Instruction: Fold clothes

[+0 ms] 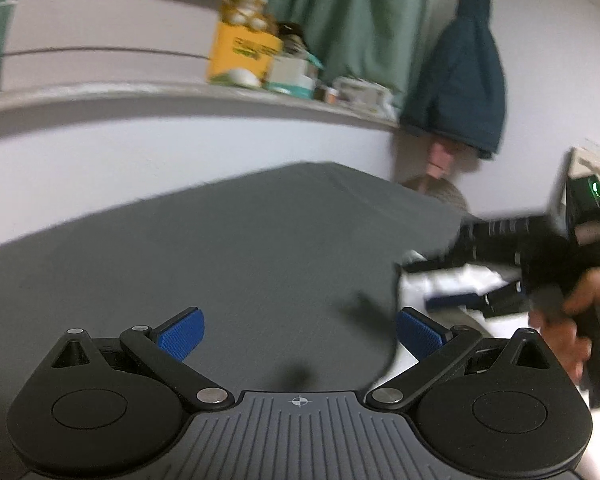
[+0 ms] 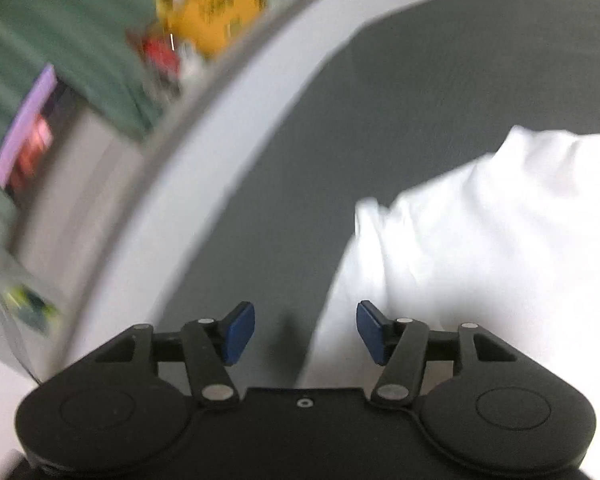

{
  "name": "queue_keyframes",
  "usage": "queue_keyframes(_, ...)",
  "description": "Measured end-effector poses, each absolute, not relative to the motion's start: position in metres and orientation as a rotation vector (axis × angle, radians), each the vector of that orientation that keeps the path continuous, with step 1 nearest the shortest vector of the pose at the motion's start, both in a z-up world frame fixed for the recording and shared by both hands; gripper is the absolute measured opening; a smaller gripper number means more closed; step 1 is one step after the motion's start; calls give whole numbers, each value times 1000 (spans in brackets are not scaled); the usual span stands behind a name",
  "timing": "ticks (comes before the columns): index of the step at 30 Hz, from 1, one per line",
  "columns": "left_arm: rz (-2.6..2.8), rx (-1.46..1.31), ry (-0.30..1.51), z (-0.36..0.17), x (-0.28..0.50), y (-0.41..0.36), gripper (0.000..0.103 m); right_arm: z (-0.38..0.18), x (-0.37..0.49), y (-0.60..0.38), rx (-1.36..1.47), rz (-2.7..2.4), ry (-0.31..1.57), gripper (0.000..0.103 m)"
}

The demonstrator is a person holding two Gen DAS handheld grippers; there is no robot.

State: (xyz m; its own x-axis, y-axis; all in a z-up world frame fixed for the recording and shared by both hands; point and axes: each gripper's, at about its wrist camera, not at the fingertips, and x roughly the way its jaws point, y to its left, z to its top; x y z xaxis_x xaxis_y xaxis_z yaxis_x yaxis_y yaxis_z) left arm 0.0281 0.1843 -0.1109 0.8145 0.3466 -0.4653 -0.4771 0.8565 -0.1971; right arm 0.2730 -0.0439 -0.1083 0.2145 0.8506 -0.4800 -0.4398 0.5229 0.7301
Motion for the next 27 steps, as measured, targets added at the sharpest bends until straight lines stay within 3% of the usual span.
queue_keyframes(6,360,-443,416,-107,50,193,103,-69,314,-185,405,636,815,66)
queue_keyframes(11,286,-411,405,-97,80,193,103,-70,336,-251,238,380,863,66)
queue_keyframes(18,170,-236,507,-83,197,184,103,-88,347,-275,237,391,933,66)
queue_keyframes(24,207,-228,638,-95,265,178,102,-91,365,-232,131,403,977,54)
queue_keyframes(27,211,-195,701,-106,279,172,95,-95,365,-231,61,400,990,46)
